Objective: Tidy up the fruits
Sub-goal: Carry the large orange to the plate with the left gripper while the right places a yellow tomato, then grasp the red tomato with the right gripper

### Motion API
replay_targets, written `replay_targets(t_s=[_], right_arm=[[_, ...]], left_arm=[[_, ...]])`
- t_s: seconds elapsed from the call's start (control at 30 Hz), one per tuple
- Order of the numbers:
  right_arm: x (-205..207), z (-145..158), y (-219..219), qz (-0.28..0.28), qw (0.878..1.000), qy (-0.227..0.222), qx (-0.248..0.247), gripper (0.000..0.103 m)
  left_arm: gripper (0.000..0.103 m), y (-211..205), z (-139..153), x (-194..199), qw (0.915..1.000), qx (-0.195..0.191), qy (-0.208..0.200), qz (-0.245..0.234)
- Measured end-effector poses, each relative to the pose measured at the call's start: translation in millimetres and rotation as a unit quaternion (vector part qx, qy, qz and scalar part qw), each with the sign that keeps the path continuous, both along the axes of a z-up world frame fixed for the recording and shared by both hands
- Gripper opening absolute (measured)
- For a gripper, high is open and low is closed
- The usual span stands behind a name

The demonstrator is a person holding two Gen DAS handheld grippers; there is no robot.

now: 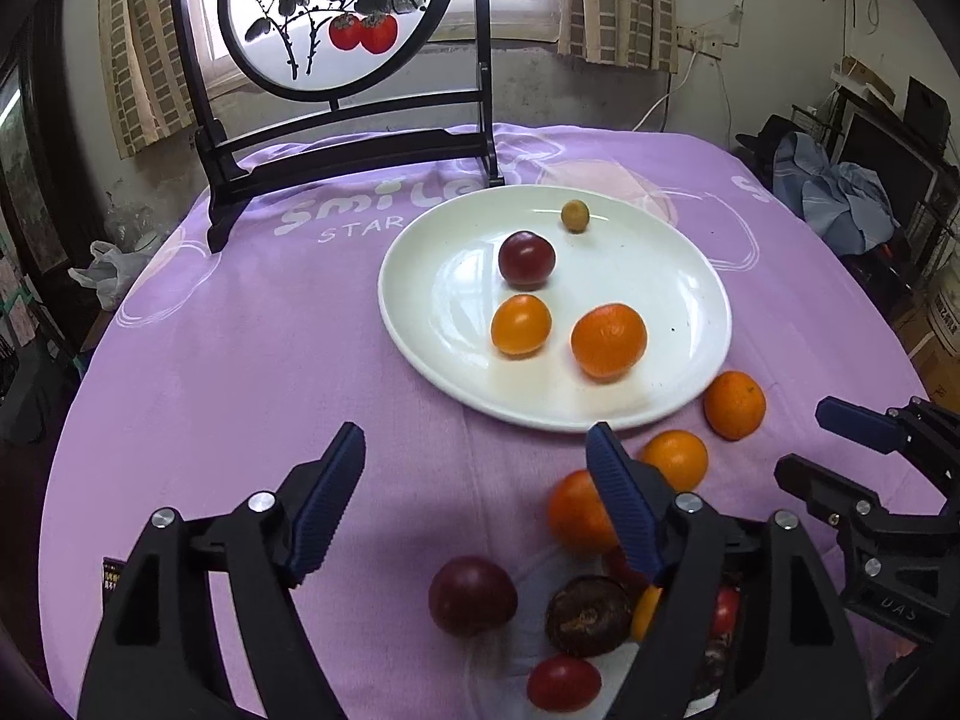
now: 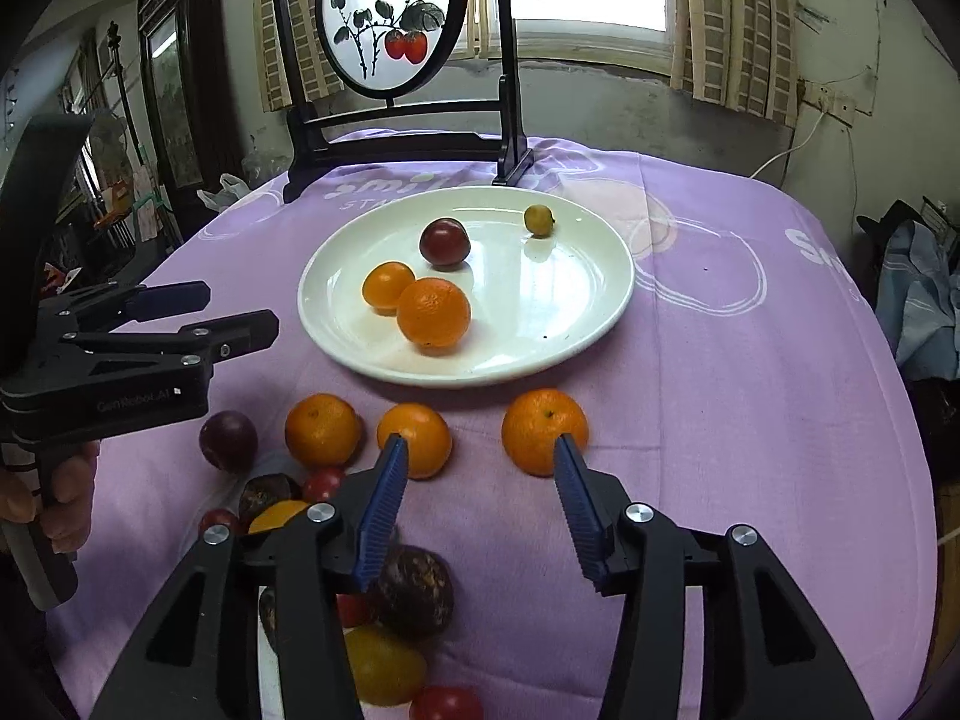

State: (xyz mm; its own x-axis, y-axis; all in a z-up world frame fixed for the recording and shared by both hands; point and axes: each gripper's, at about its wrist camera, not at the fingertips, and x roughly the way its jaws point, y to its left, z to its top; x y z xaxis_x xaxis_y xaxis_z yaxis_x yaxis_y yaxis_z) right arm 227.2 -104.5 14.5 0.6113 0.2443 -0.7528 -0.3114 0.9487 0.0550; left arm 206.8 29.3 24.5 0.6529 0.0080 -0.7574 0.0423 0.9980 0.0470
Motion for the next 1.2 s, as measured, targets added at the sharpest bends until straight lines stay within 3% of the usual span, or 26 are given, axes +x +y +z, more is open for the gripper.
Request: replay_targets(t_s=[0.17, 0.33, 0.5, 0.87, 1.2], right_arm=[[-32.0, -4.9, -2.0, 0.005, 1.000, 0.009, 0.001, 0.061], [-63.5, -12.3, -6.5, 0.008, 1.000, 0.019, 0.011, 0.062], [-85.8, -23.3, -8.9, 0.005, 1.000, 0.030, 0.006, 0.064], [-99.0, -45.0, -13.1, -0.004, 0.998, 0.064, 0.001, 0.064], [-91.2, -49.3, -7.4, -0.008, 0.997, 0.065, -0.030, 0.063]], left_arm=[[0.082, -0.2, -4.4, -37.5, 1.0000, -0.002, -0.002, -0.008], [0.083, -4.0, -14.7, -70.8, 0.9999, 0.007, 0.004, -0.012], [0.088, -3.3, -20.8, -96.3, 0.9998, -0.009, 0.005, -0.016], [0.089, -0.2, -46.7, -114.7, 0.9988, -0.019, 0.044, -0.007], [0.089, -1.0, -56.2, -113.2, 0.9978, -0.028, 0.059, -0.011]])
